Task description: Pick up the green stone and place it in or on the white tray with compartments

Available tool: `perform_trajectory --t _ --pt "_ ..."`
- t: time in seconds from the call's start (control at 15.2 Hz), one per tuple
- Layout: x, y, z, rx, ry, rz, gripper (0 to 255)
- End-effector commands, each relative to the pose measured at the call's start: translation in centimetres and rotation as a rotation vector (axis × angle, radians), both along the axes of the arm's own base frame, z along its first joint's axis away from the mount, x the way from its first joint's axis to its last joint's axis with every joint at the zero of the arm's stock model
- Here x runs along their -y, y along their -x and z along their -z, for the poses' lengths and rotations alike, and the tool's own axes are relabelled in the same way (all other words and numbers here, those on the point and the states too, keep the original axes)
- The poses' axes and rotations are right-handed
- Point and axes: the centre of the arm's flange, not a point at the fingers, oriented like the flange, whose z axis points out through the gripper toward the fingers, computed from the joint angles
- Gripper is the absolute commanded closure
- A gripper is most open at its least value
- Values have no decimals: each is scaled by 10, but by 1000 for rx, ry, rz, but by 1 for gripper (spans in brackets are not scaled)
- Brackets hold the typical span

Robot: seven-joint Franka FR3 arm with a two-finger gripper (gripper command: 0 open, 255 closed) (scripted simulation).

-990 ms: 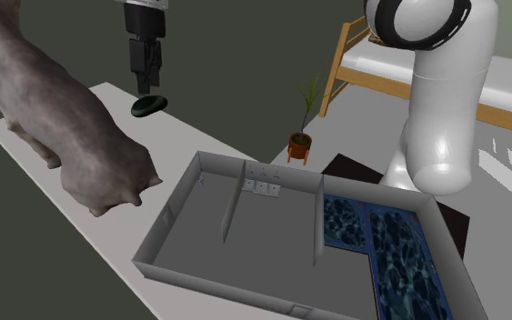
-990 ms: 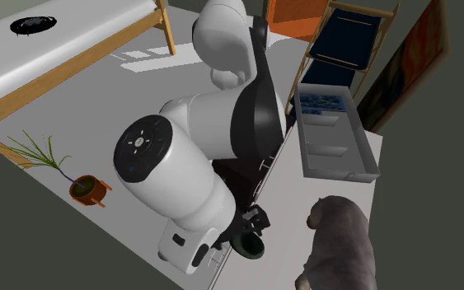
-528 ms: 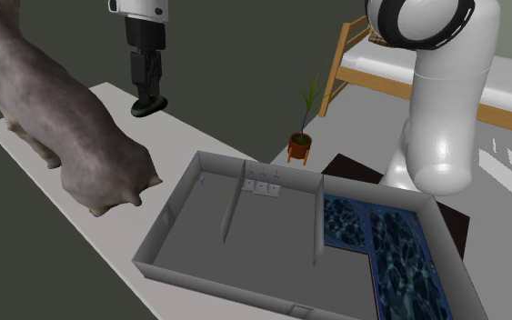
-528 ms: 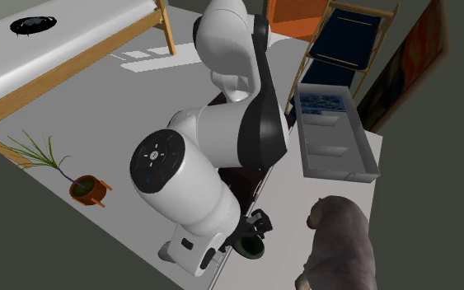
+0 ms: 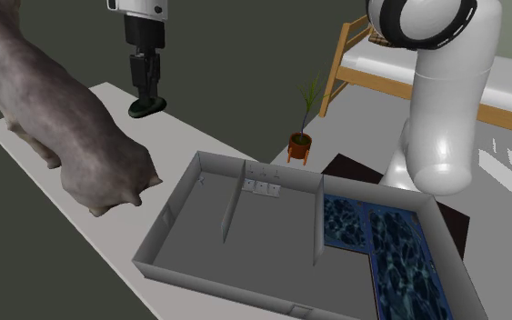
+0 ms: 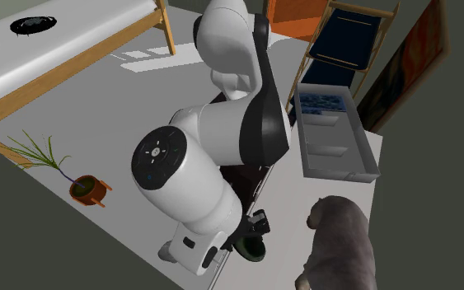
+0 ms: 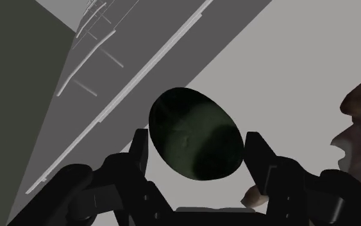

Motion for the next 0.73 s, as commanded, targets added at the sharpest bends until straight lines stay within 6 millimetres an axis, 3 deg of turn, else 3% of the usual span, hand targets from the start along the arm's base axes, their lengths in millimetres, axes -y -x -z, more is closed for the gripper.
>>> perform_trajectory --t 0.0,0.4,0.66 --pt "3 -2 4 -4 7 3 255" --pt "2 -2 4 -4 7 3 255" --pt "2 -2 -17 -4 7 3 255"
